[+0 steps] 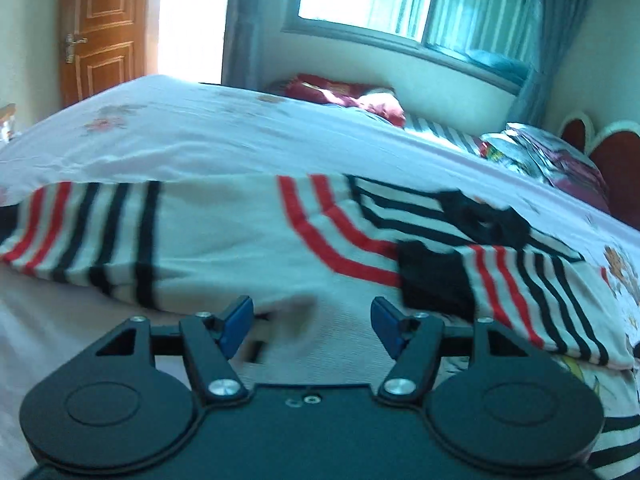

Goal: Fold small clothes

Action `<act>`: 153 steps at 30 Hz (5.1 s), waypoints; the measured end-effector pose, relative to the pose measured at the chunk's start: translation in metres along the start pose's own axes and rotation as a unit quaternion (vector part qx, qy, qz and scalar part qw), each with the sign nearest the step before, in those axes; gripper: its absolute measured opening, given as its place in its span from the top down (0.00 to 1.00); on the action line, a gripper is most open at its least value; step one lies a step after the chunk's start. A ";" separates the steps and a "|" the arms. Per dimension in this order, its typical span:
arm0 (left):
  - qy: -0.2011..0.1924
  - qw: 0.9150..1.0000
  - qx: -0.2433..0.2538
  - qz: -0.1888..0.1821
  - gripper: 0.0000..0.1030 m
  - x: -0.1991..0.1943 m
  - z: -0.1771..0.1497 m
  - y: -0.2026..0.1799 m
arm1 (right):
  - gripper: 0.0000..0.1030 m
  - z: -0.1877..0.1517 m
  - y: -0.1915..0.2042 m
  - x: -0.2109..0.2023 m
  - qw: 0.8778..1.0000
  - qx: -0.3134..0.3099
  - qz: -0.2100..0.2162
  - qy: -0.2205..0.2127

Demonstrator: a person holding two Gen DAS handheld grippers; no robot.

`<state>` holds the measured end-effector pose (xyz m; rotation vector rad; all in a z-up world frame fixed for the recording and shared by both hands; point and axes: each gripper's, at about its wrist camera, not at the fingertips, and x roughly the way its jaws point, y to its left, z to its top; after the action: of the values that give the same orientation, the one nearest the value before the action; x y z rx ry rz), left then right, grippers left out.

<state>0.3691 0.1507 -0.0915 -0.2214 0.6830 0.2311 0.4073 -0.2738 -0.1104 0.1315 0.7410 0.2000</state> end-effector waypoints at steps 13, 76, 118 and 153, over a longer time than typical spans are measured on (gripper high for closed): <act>0.002 0.959 -0.282 0.018 0.60 0.016 0.025 0.255 | 0.54 -0.011 0.112 -0.002 0.998 0.051 -0.040 0.007; 0.013 0.974 0.159 -0.160 0.37 0.024 -0.007 -0.098 | 0.51 0.025 0.015 0.037 0.959 0.257 0.115 0.024; 0.099 0.967 0.214 -0.100 0.72 0.067 0.016 0.006 | 0.95 0.008 0.069 0.054 0.993 0.102 0.047 0.038; 0.074 0.945 0.249 -0.200 0.38 0.154 0.051 -0.114 | 0.95 0.030 0.172 0.131 0.995 -0.092 -0.028 0.028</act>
<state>0.5476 0.0775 -0.1376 0.1125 0.8072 -0.3531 0.4985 -0.0778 -0.1420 -0.0702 0.7772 0.2187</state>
